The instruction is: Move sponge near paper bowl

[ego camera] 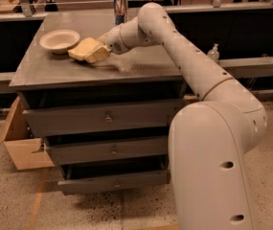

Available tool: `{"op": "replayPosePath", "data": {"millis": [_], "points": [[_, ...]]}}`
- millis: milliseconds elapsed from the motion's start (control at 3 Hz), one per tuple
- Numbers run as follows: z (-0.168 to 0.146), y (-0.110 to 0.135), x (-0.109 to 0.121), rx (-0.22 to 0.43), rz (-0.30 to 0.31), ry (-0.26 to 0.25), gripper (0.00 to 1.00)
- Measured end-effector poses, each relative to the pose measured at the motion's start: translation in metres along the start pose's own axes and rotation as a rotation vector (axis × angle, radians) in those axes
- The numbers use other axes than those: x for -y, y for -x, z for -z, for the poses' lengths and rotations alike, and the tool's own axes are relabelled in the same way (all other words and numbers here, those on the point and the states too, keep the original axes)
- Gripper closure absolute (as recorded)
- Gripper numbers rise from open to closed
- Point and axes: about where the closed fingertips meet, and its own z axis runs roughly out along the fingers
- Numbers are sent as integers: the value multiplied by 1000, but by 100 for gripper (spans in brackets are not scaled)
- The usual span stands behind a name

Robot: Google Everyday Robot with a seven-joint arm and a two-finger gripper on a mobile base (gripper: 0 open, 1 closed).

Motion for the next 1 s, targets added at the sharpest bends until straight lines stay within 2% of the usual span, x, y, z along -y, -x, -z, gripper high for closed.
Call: {"op": "replayPosePath", "data": {"millis": [333, 667, 1000], "points": [[13, -1, 1, 12, -43, -3, 5], [37, -2, 5, 29, -75, -13, 0], [77, -10, 16, 43, -109, -46, 0]]}}
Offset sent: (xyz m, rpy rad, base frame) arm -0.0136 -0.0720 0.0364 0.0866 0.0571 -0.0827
